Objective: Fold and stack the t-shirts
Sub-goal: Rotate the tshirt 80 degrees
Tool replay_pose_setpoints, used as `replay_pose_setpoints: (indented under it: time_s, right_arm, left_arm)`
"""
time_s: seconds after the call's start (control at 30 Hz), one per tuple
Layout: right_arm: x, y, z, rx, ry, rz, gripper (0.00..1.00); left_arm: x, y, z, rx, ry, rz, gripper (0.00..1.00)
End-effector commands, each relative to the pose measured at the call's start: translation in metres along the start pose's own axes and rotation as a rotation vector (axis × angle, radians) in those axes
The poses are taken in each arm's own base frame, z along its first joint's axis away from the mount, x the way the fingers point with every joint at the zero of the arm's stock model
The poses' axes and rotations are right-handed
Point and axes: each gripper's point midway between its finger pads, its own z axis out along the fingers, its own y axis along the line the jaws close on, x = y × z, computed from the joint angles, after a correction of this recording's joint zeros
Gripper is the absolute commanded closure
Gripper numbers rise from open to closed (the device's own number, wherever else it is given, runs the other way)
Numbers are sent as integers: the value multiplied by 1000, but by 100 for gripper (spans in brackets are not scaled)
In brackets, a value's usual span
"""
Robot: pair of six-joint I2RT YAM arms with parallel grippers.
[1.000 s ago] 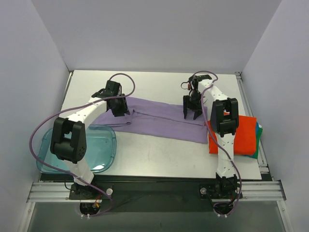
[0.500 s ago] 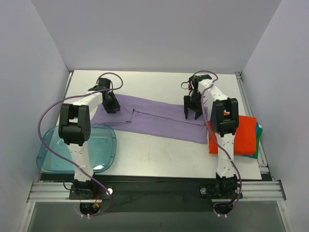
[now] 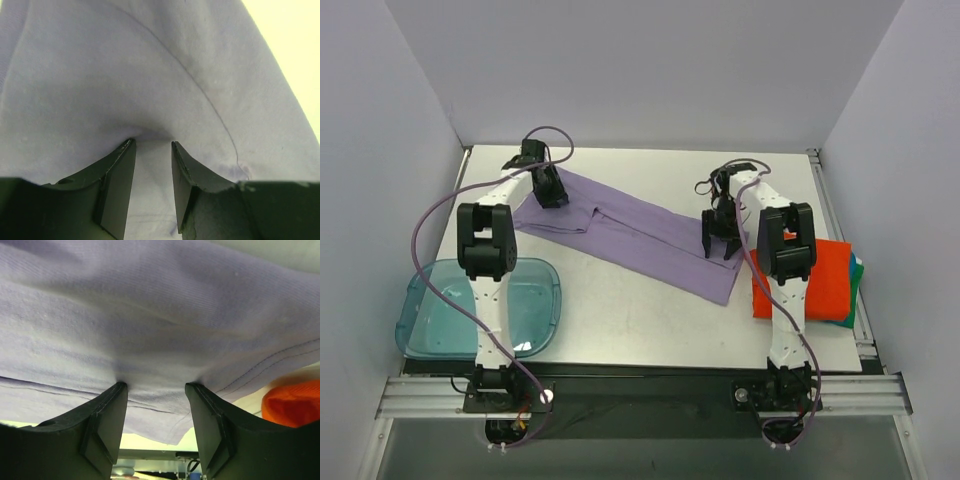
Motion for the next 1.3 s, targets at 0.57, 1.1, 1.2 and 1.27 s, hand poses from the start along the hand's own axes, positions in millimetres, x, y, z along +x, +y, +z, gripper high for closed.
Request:
replay_pose_setpoints:
  time_s: [0.57,1.1,1.2,1.27]
  right_arm:
    - [115,33,19,37,199,65,48]
    - [153,67,-15,-30,62,-39,47]
    - [152,62,-28,-33,-1,-66,45]
    - [150,52,-30,-2,-28,-95,45]
  left_arm:
    - [1,0,40,1,57,85,55]
    - [-23,-58,-10,35,-57,229,54]
    - [-35,-66,-42,31,-97,213,53]
    - [-31,-63,-62,24,-107,198,53]
